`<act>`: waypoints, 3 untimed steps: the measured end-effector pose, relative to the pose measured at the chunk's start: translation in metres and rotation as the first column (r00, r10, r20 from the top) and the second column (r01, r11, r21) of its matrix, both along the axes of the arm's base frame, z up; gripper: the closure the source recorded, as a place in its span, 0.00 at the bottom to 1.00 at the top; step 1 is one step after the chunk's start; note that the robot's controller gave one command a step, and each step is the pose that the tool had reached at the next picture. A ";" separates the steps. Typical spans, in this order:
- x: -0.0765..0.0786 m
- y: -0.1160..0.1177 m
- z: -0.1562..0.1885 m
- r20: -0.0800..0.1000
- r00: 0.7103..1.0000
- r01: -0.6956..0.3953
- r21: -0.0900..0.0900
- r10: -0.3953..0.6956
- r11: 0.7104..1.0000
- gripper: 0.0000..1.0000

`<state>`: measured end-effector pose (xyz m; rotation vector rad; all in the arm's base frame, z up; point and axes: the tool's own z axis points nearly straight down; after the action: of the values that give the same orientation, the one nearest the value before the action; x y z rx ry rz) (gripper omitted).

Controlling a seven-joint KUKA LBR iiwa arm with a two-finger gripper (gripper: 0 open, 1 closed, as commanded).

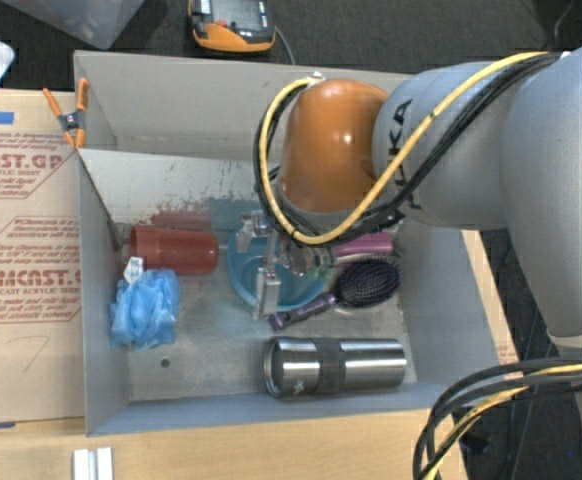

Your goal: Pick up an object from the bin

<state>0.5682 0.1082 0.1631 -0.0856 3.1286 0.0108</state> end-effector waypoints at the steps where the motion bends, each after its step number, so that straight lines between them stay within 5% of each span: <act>1: 0.014 -0.007 -0.019 -0.013 0.995 0.098 -0.003 -0.098 0.995 0.00; 2: 0.005 -0.018 -0.017 -0.003 1.000 0.026 -0.002 -0.026 1.000 0.00; 3: 0.010 -0.052 -0.039 -0.012 0.992 0.123 -0.003 -0.123 0.992 0.00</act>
Offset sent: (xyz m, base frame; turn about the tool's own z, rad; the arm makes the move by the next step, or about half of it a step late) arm 0.0019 -0.0220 -0.0160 0.0023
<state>0.5786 0.0559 0.1246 0.1078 3.1394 0.0073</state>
